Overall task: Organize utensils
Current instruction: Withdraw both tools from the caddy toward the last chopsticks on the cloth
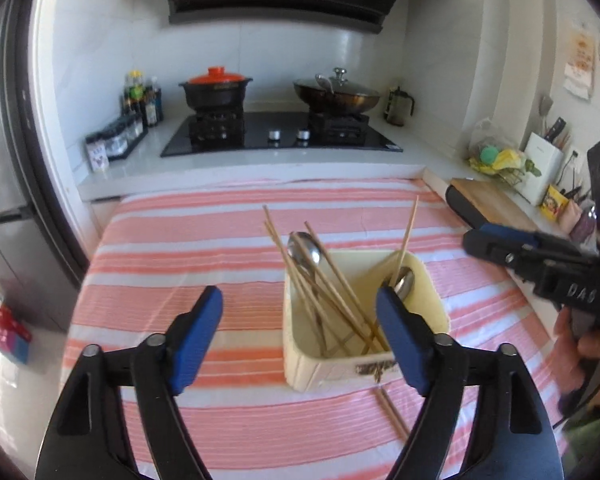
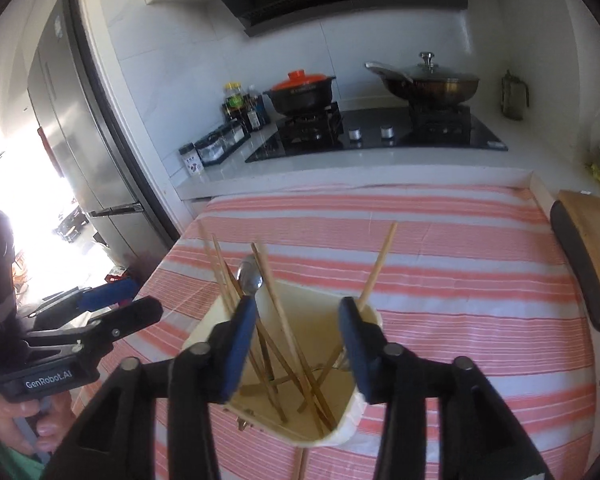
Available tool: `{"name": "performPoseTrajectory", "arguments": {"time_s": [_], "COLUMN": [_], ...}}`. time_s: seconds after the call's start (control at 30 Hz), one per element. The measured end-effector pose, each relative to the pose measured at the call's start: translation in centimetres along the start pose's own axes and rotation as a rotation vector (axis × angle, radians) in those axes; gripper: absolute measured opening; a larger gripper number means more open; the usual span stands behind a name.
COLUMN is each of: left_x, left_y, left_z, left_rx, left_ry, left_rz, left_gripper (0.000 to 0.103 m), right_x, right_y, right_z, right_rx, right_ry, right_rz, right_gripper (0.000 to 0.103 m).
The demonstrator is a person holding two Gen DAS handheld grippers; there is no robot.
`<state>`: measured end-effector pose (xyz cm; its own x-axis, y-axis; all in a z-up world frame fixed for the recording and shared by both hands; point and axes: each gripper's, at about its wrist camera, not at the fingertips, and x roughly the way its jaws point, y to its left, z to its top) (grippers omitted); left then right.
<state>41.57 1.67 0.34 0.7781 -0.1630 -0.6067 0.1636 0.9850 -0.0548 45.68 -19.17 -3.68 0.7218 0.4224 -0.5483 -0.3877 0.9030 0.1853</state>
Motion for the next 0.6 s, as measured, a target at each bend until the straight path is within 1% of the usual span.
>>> {"name": "performPoseTrajectory", "arguments": {"time_s": [0.03,0.1,0.17,0.27,0.4,0.5,0.6], "left_x": [-1.9,-5.2,-7.6,-10.1,-11.7,-12.5,-13.4], "left_y": [-0.2,-0.9,-1.8,-3.2,-4.9,-6.1,-7.1], "left_z": [-1.1,-3.5,-5.9,-9.5,-13.2,-14.8,-15.7], "left_rx": [0.027,0.059,0.06,0.019,-0.041,-0.021,0.019], "left_ry": [-0.026,-0.073,-0.098,-0.1,-0.065,-0.049,-0.063], "left_rz": [0.018,0.052,0.081,0.106,0.115,0.131,0.175], "left_gripper": [0.099,0.102,0.102,0.102,0.102,0.102,0.102], "right_x": [-1.9,-5.5,-8.2,-11.2,-13.2,-14.7,-16.1], "right_y": [0.4,1.0,1.5,2.4,4.0,4.8,5.0], "right_z": [-0.4,-2.1,-4.2,-8.5,-14.0,-17.0,-18.9], "right_rx": [-0.023,-0.054,-0.06,-0.052,-0.067,-0.065,-0.045], "right_ry": [-0.025,-0.063,-0.095,-0.114,-0.061,-0.035,-0.029], "right_rz": [-0.005,-0.033,-0.06,-0.11,-0.176,-0.203,-0.209], "right_gripper": [0.061,0.066,0.078,0.079,0.079,0.079,0.079]}}
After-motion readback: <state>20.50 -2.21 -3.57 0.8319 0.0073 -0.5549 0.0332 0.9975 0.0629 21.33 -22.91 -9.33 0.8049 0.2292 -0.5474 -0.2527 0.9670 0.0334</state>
